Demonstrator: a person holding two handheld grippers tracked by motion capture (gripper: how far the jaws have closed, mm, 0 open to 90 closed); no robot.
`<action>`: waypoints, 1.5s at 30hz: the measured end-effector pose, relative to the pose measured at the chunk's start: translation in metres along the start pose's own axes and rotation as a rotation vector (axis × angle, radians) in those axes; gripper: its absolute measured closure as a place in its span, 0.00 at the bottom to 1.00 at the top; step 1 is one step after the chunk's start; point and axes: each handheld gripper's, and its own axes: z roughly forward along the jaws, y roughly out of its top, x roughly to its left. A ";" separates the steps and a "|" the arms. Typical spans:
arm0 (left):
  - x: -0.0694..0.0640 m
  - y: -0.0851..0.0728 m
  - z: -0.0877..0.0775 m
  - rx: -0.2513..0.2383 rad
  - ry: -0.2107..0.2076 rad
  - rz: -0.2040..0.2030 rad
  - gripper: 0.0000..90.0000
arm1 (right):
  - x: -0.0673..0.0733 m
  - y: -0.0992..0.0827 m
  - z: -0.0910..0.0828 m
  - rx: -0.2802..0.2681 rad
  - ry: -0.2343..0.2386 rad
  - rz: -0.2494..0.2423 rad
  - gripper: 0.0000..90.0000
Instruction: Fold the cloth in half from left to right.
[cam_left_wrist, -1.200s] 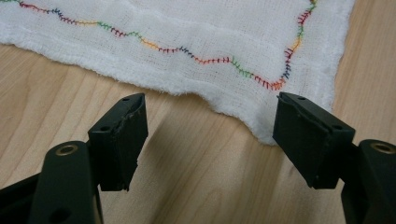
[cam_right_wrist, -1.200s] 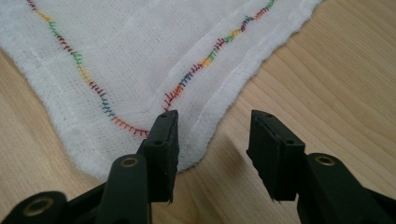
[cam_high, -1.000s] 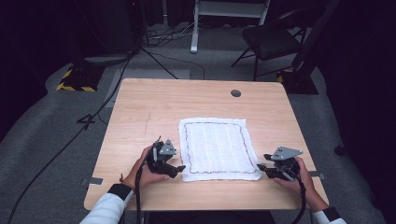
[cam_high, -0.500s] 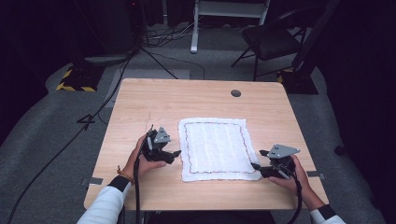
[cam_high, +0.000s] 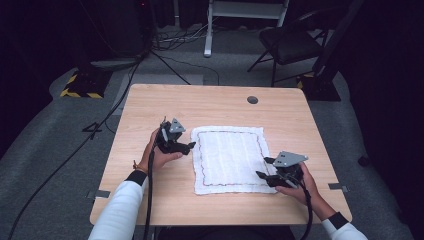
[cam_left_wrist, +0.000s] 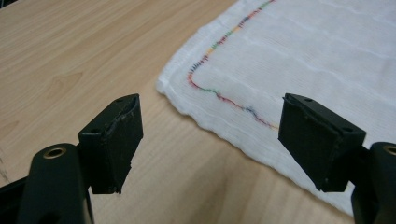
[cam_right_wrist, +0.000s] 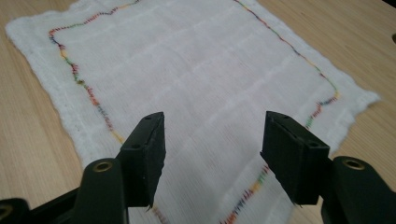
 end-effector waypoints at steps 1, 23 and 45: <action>0.003 0.002 0.004 0.005 -0.003 -0.007 0.25 | 0.003 0.004 0.004 -0.002 0.008 -0.009 0.45; 0.033 0.017 0.075 0.090 0.034 -0.136 0.21 | 0.045 0.037 0.050 -0.001 0.134 -0.112 0.47; 0.032 0.012 0.071 0.065 -0.064 -0.120 0.62 | 0.119 0.073 0.107 0.029 0.281 -0.237 0.46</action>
